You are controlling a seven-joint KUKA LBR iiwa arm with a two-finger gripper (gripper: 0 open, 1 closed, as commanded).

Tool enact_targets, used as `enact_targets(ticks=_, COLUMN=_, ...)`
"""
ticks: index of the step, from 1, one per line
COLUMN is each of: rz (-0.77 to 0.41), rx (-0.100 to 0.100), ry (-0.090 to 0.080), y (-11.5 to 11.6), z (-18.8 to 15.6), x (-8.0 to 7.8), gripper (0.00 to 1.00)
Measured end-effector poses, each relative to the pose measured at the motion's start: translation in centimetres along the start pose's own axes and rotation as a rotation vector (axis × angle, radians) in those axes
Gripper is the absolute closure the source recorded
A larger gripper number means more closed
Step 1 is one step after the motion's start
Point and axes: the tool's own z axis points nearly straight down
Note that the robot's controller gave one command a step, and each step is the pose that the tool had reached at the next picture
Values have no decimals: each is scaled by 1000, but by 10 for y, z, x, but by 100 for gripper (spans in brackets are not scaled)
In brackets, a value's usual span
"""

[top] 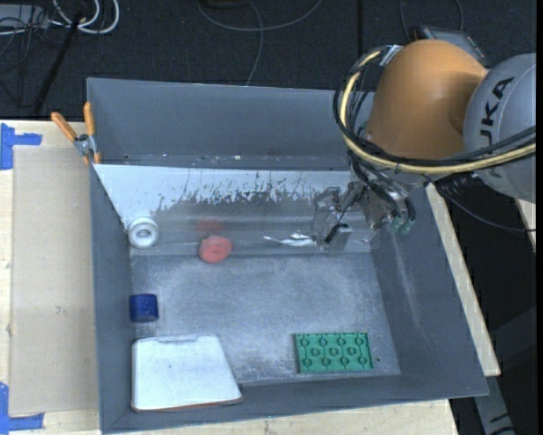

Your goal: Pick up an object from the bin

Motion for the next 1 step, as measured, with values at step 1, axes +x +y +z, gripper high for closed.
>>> enact_targets(ticks=1, rz=44, rx=0, ry=14, y=38, z=47, x=20, gripper=100)
